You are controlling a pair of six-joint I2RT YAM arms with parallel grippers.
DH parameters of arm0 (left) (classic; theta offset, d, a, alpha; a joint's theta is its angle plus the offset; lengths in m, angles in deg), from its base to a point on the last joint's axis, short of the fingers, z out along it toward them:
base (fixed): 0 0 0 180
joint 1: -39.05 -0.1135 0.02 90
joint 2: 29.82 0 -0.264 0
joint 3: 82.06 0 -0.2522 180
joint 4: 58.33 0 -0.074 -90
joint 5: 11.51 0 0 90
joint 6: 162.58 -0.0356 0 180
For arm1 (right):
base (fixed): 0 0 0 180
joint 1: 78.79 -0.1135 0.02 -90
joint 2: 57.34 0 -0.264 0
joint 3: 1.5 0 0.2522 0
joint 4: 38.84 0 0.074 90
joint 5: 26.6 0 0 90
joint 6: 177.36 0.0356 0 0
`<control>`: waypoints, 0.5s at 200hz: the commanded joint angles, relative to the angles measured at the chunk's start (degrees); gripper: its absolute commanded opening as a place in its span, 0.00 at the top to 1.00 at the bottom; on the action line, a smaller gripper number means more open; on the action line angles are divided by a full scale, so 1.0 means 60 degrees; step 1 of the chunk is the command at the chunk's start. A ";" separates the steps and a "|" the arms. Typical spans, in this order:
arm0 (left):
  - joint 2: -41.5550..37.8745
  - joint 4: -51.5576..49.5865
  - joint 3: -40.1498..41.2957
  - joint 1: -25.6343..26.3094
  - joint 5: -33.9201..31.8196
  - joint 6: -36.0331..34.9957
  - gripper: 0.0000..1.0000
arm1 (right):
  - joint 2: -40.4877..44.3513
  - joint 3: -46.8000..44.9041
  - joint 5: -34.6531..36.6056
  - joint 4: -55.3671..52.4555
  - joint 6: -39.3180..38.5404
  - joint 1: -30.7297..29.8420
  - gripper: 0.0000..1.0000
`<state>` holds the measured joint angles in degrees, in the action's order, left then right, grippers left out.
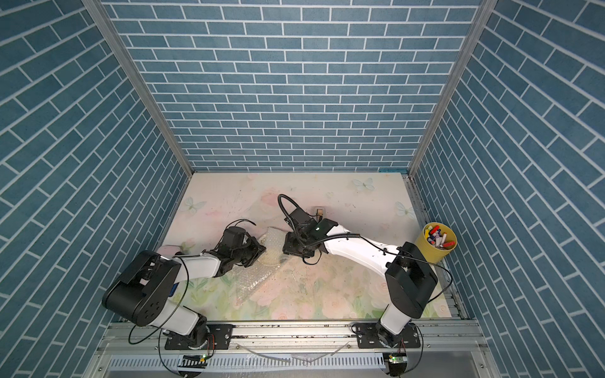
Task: Wrap dinner plates in bubble wrap
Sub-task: Wrap the plate in the bubble wrap.
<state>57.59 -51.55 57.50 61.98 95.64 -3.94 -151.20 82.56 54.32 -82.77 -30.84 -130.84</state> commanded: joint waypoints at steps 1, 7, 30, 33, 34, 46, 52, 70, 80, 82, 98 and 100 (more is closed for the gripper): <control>0.0149 -0.0401 0.0242 0.0011 -0.0053 -0.0025 1.00 | -0.0080 -0.0058 0.0083 0.0617 -0.0050 0.0453 0.46; 0.0138 -0.0432 0.0266 0.0007 -0.0075 -0.0036 1.00 | -0.0183 -0.0099 -0.0128 0.0938 0.0086 0.0588 0.46; 0.0137 -0.0409 0.0271 0.0012 -0.0102 -0.0029 1.00 | -0.0781 0.0106 -0.0552 0.1607 0.0439 0.0829 0.47; 0.0150 -0.0393 0.0271 0.0003 -0.0096 -0.0029 1.00 | -0.0854 0.0125 -0.0583 0.1712 0.0486 0.0852 0.47; 0.0151 -0.0384 0.0271 0.0009 -0.0100 -0.0029 1.00 | -0.0874 0.0129 -0.0589 0.1744 0.0492 0.0853 0.47; 0.0221 -0.0308 0.0299 0.0014 -0.0075 0.0007 1.00 | -0.1167 0.0204 -0.0912 0.2283 0.0683 0.0980 0.47; 0.0251 -0.0263 0.0300 0.0007 -0.0078 0.0022 1.00 | -0.1309 0.0269 -0.1052 0.2535 0.0740 0.1039 0.48; 0.0317 -0.0173 0.0344 0.0013 -0.0031 0.0072 1.00 | -0.1713 0.0815 -0.1162 0.2438 0.0744 0.1073 0.64; 0.0321 -0.0128 0.0387 0.0014 -0.0024 0.0115 1.00 | -0.1841 0.1005 -0.1338 0.2368 0.0819 0.1041 0.72; 0.0319 -0.0123 0.0388 0.0011 -0.0022 0.0117 1.00 | -0.1863 0.1022 -0.1371 0.2364 0.0828 0.1032 0.73; 0.0297 -0.0123 0.0403 0.0013 -0.0040 0.0130 1.00 | -0.1785 0.1000 -0.1405 0.2279 0.0941 0.0834 0.82; 0.0298 -0.0122 0.0407 0.0014 -0.0033 0.0132 1.00 | -0.1768 0.0987 -0.1402 0.2243 0.0957 0.0808 0.83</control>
<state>57.94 -49.41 58.33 61.96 95.75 -3.37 -162.37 85.32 47.98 -70.25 -27.37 -124.61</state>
